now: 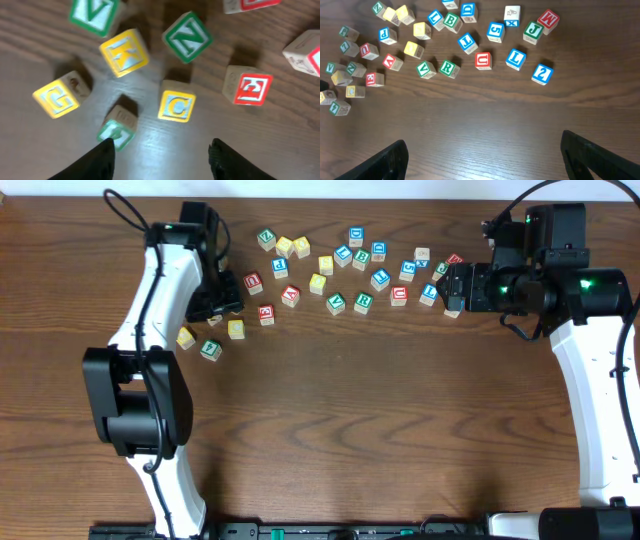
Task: Spell out CORL
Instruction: 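Lower the left gripper over the yellow C block and close on it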
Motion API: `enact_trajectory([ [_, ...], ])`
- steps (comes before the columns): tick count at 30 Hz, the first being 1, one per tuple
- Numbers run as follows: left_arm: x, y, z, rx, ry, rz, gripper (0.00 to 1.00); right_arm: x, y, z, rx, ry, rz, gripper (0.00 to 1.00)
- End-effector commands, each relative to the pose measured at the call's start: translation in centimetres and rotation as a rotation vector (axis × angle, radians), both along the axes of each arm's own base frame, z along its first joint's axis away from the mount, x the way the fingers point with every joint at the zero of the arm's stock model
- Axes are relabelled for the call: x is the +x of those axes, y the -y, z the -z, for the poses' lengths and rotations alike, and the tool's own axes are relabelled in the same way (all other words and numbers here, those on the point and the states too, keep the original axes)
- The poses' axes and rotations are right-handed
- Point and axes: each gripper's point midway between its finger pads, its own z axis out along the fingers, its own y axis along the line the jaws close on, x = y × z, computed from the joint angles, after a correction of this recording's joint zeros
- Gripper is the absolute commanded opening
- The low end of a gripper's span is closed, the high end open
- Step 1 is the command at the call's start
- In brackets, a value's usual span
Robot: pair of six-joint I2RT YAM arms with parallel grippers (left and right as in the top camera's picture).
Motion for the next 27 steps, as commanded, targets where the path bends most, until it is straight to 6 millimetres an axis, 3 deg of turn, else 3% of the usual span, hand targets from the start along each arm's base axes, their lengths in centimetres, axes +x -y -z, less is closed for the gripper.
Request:
enact_trajectory([
  [1,-0.7,0.5,1.7,0.014,-0.022,0.014,0.59,0.2,-0.1,-0.5,0.001,0.011,0.005,0.93],
  [7,-1.2,0.7,4.3,0.015,-0.026,0.02,0.56,0.2,-0.1,-0.5,0.001,0.008,0.005,0.93],
  [17,0.0,0.9,3.9,0.015,0.031,0.064,0.55,0.1,-0.2,-0.4,0.001,0.004,0.004,0.93],
  [20,-0.1,0.9,3.9,0.014,0.031,0.064,0.57,0.1,-0.2,-0.5,0.001,0.005,0.004,0.94],
  [21,-0.1,0.9,3.9,0.014,0.031,0.063,0.64,0.1,-0.2,-0.5,0.001,0.005,0.004,0.94],
  [27,-0.5,0.8,4.0,0.016,0.011,0.064,0.65,0.1,-0.1,-0.5,0.001,0.005,0.004,0.94],
])
